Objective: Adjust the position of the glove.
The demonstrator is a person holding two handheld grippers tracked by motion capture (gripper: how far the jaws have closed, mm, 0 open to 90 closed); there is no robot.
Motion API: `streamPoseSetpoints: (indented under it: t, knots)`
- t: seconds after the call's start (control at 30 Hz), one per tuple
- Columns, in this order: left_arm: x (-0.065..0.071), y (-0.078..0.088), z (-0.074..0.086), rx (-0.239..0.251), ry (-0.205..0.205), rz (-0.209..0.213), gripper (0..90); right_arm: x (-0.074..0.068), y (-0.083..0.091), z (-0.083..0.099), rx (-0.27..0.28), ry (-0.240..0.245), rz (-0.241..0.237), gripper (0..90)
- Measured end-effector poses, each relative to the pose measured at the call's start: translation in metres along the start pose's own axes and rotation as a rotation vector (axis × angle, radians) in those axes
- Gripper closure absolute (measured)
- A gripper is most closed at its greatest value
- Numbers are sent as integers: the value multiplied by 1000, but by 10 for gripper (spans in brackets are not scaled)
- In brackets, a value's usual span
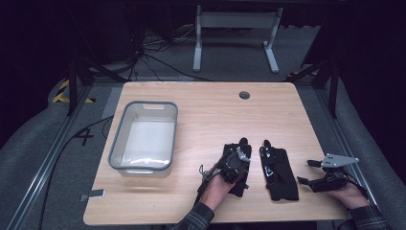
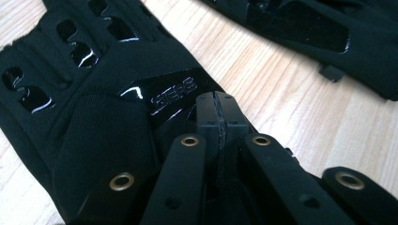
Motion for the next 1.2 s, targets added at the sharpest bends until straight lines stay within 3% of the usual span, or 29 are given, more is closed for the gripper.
streamPoseSetpoints:
  t: [0.17,0.23,0.33,0.43,0.5,0.67,0.93,1.2]
  knots:
    - [-4,14,-6,42,8,-4,894,0,0,0,0,0,0,155]
    - [-12,27,-8,69,7,-41,895,0,0,0,0,0,0,155]
    - [-23,33,-6,60,7,-78,895,0,0,0,0,0,0,155]
    - [-37,37,1,39,35,-103,895,0,0,0,0,0,0,155]
    - [-41,37,6,18,47,-100,895,0,0,0,0,0,0,155]
    - [-38,28,14,-45,34,-97,895,0,0,0,0,0,0,155]
    - [-24,19,14,-50,13,-59,896,0,0,0,0,1,-1,154]
    - [-13,16,14,-80,-61,-23,899,0,0,0,0,1,-1,155]
Point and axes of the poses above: each handheld gripper's, and its own axes: y roughly backward along the jaws, z roughly out of its underside, x roughly to its right, the point moved 3 cm from there along -y, roughly forward along the jaws, and after that the axes turned 13 degrees about y, right-handed, at the moved point
